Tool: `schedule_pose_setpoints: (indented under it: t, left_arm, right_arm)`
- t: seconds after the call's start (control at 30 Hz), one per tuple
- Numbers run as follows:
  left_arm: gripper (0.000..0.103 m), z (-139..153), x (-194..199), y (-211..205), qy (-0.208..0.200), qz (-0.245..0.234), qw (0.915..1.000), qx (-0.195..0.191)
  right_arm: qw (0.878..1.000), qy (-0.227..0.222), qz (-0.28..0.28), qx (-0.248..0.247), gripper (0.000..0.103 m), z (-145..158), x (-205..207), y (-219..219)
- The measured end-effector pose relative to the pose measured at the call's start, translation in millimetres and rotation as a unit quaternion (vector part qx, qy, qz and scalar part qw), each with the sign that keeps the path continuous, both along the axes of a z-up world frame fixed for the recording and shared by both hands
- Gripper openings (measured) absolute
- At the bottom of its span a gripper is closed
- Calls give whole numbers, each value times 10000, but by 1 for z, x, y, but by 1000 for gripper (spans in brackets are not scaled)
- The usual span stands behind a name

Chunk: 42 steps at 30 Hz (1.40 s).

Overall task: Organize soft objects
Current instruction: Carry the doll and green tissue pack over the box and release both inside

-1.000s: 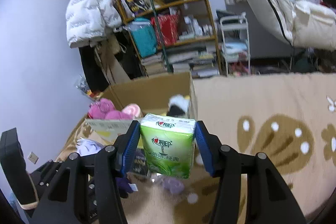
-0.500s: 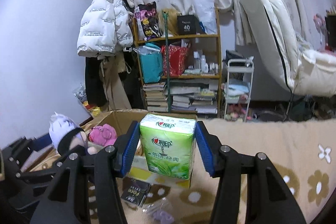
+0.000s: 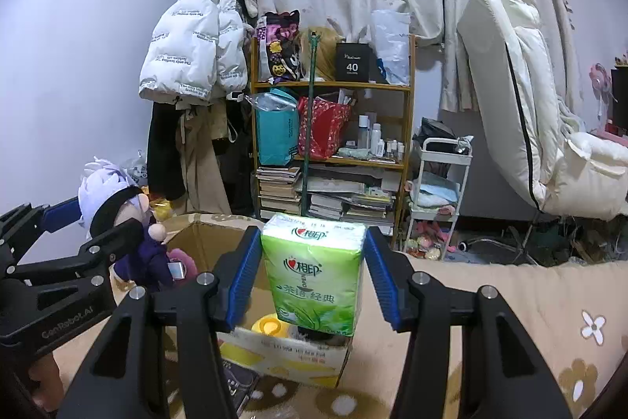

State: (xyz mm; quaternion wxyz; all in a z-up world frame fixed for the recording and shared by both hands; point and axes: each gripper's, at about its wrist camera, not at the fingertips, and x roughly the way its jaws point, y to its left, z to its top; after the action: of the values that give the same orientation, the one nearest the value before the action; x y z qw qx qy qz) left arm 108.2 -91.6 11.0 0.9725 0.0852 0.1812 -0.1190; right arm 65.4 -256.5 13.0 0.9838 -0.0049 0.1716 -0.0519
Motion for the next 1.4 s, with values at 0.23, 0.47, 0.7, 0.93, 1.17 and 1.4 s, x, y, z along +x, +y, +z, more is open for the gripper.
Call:
schedule_pose_setpoints:
  t: [0.23,0.47,0.7,0.93,1.17,1.4]
  left_arm:
    - [68,-13,14,-7,212,-19,9998,10]
    - [68,-21,28,-8,420,-77,9990,-104]
    - [68,-30,41,-11,768,-184,9966,-237]
    - [68,-36,40,-18,734,-312,9967,-118]
    - [68,-36,41,-22,754,-420,9961,-181]
    - [68,-32,44,-26,703,-436,9963,-243]
  right_arm:
    - [9998,24,-50,-172,57,-5,19,-1]
    - [9998,179,74,95,57,-16,35,-10]
    - [9989,277,258,275,57,-25,47,-15]
    - [9978,458,310,351,57,-33,52,-15]
    - [9958,556,305,661,57,-38,54,-23]
    - [9912,565,245,1172,58,-38,50,-37]
